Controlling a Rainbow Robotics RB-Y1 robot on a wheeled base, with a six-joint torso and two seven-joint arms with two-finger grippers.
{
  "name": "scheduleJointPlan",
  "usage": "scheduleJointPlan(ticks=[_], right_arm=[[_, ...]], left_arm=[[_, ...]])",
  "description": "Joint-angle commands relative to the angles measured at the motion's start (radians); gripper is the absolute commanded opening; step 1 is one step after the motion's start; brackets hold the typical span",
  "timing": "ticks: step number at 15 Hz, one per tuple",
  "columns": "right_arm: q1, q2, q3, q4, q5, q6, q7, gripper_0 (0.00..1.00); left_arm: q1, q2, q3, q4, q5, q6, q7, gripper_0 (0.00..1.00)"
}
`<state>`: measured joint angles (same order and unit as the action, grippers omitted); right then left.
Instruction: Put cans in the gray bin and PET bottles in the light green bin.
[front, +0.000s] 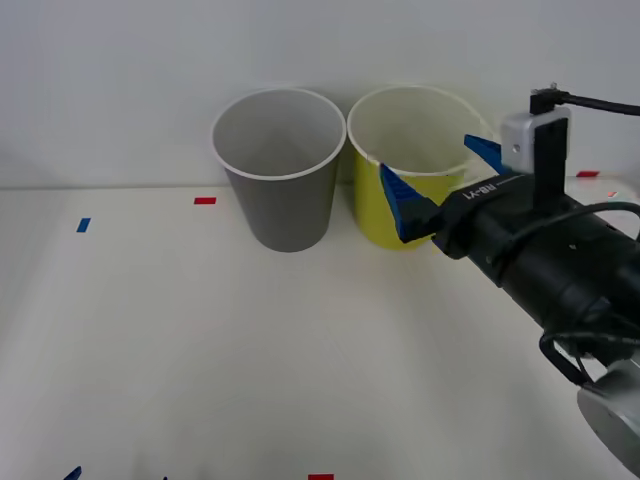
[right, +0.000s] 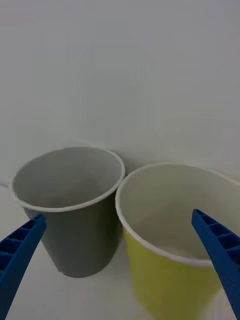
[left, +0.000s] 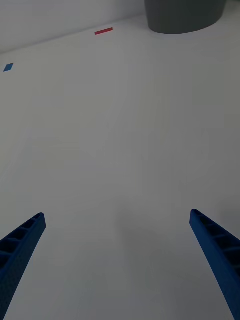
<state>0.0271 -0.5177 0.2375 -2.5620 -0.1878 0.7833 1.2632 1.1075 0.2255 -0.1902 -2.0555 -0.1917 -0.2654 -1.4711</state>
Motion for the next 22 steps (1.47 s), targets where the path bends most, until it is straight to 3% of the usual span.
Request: scheduleJointPlan(ticks=[1,5,7,9,10,11,13,16,22], right_arm=[[0.278,0.008,-0.006,-0.046,0.199,-0.142,-0.099,1.0],[0.422,0.102,-0.006,-0.034,0.291,-0.147,-0.09,1.0],[0.462,0.182,0.008,-0.027,0.334,-0.153,-0.08,1.0],[0.478,0.217,0.002,-0.02,0.32,-0.153,-0.065,1.0],[0.473,0.196,-0.02,0.022,0.297,-0.205,-0.064,1.0],[0.47,0.199,-0.02,0.094,0.337,-0.311,-0.07,1.0],[0.45,0.257,-0.047,0.29,0.357,-0.55,-0.067,1.0],[0.479,0.28,-0.081,0.459,0.355,-0.774,-0.077,1.0],[0.659,0.206,-0.126,0.612,0.32,-1.084,-0.067,1.0]], left_arm=[[0.0,0.0,0.0,0.0,0.0,0.0,0.0,1.0],[0.0,0.0,0.0,0.0,0.0,0.0,0.0,1.0],[0.0,0.0,0.0,0.0,0.0,0.0,0.0,1.0],[0.0,0.0,0.0,0.0,0.0,0.0,0.0,1.0],[0.0,0.0,0.0,0.0,0.0,0.0,0.0,1.0],[0.0,0.0,0.0,0.0,0.0,0.0,0.0,1.0],[0.0,0.0,0.0,0.0,0.0,0.0,0.0,1.0],[0.0,0.0,0.0,0.0,0.0,0.0,0.0,1.0],[0.0,0.0,0.0,0.0,0.0,0.0,0.0,1.0]])
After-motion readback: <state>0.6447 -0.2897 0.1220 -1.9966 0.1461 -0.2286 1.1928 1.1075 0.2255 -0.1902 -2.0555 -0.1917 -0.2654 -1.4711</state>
